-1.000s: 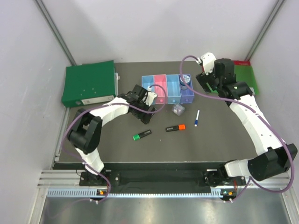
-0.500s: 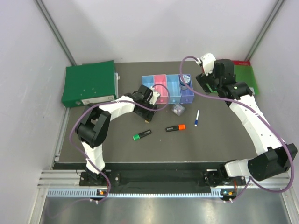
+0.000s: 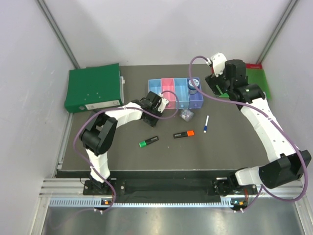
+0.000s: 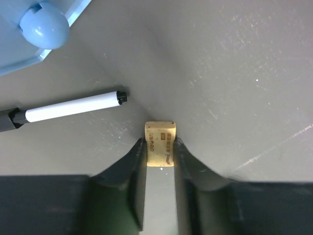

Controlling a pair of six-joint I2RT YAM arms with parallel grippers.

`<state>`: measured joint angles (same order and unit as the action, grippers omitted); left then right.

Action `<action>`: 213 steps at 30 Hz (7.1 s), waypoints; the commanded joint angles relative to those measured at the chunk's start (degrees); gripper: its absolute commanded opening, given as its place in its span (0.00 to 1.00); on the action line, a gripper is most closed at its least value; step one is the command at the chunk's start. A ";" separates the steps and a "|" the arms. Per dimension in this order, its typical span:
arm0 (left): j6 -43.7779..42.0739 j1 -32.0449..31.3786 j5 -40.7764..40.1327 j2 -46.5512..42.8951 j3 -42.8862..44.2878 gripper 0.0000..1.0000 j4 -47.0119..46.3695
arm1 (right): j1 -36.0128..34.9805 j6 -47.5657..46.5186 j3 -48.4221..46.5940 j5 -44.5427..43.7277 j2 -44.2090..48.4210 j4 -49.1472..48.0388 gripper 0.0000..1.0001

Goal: Sort the stationery into containers
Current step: Pick up the stationery from the center of the board, then place the stationery in the storage box, then pick up the pen from the center of the board.

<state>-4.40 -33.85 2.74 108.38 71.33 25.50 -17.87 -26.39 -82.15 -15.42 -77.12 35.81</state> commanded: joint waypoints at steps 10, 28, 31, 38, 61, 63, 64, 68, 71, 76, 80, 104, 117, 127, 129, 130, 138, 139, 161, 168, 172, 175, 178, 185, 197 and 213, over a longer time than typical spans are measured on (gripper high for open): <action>-6.92 -1.49 2.70 -9.40 9.24 0.00 4.48 | 1.25 1.16 0.06 -3.21 2.06 -2.32 0.84; -11.32 -8.25 11.50 8.41 31.29 0.00 -12.22 | 14.08 4.42 3.84 -10.25 2.85 -6.90 0.81; -11.68 -8.25 9.92 13.78 36.15 0.00 -14.33 | 15.49 4.86 4.45 -9.72 3.82 -6.55 0.81; -12.91 -8.17 7.19 20.29 38.44 0.00 -22.50 | 16.46 6.00 6.21 -9.10 4.35 -5.84 0.80; -15.89 -8.25 3.50 27.94 39.06 0.01 -32.35 | 17.43 7.41 5.69 -6.38 2.50 -6.02 0.79; -16.60 -8.25 3.41 27.94 38.97 0.00 -31.39 | 17.43 7.76 5.60 -6.38 2.33 -5.93 0.79; -16.69 -8.25 3.41 27.85 38.80 0.00 -31.12 | 17.43 7.93 5.42 -6.12 2.24 -5.93 0.79; -16.95 -8.25 3.85 25.13 35.03 0.00 -30.86 | 17.43 8.46 4.63 -5.67 2.06 -5.67 0.79; -16.69 -8.25 4.72 23.37 32.66 0.00 -30.42 | 17.43 8.55 4.02 -5.50 1.98 -5.49 0.79; -15.64 -8.25 5.25 20.57 29.75 0.00 -29.01 | 17.43 8.90 3.40 -5.15 1.98 -5.23 0.79; -15.81 -8.25 5.78 18.80 26.85 0.00 -29.19 | 17.43 9.25 3.23 -5.06 1.98 -5.05 0.79; -21.33 -8.25 -4.24 8.89 30.12 0.99 -28.67 | 17.43 5.74 2.69 9.24 2.85 3.99 0.79; -34.00 -8.25 -12.23 -31.70 -12.69 0.99 -3.27 | 15.24 5.29 16.05 20.43 -1.63 7.88 0.79; -34.61 -8.25 -14.17 -41.49 -17.71 0.99 8.51 | 6.36 10.39 20.45 17.44 -7.60 0.84 0.77; -35.14 -8.25 -12.68 -42.81 -18.33 0.99 9.57 | 5.74 11.18 20.71 17.18 -9.27 0.14 0.76; -36.10 -8.25 -12.15 -43.07 -18.33 0.99 9.83 | 5.13 11.45 20.80 17.09 -9.80 -0.74 0.76; -37.87 -8.25 -11.71 -42.29 -16.40 0.99 10.89 | 3.28 14.00 20.71 15.68 -17.44 -3.99 0.72; -37.70 -8.25 -11.97 -42.20 -16.31 0.99 10.98 | 2.84 14.17 20.54 15.60 -18.06 -4.34 0.72; -39.37 -8.08 -15.66 -41.58 -19.47 0.99 3.78 | -0.59 15.67 24.14 10.59 -20.18 -8.57 0.00; -44.70 -5.10 -15.14 -42.37 -25.53 0.99 -3.51 | -0.59 13.39 23.53 8.39 -10.78 -2.87 0.00; -52.44 1.58 -9.61 -41.15 -27.47 0.99 -7.99 | -0.41 10.23 21.15 6.28 -4.37 1.36 0.00; -57.55 5.80 -3.64 -38.26 -25.81 0.99 -7.83 | -0.24 5.84 21.51 5.14 0.63 1.80 0.00; -67.02 9.14 4.71 -33.70 -21.95 0.99 -2.92 | -0.24 2.67 16.87 4.87 2.59 4.42 0.00; -78.74 12.93 12.54 -19.63 -10.45 0.99 -3.44 | -0.15 4.76 -1.86 10.40 -4.17 10.85 0.00; -92.61 17.67 17.91 -0.19 5.38 0.83 4.98 | -1.03 7.59 -20.67 14.98 -18.94 10.86 0.03; -102.64 20.31 23.53 10.19 17.96 0.81 22.39 | -1.47 6.70 -24.37 12.52 -23.42 9.45 0.05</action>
<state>-103.11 -13.63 20.93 117.27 86.74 38.48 -18.28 -19.42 -103.31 -1.85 -100.16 46.70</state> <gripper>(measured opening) 0.833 0.049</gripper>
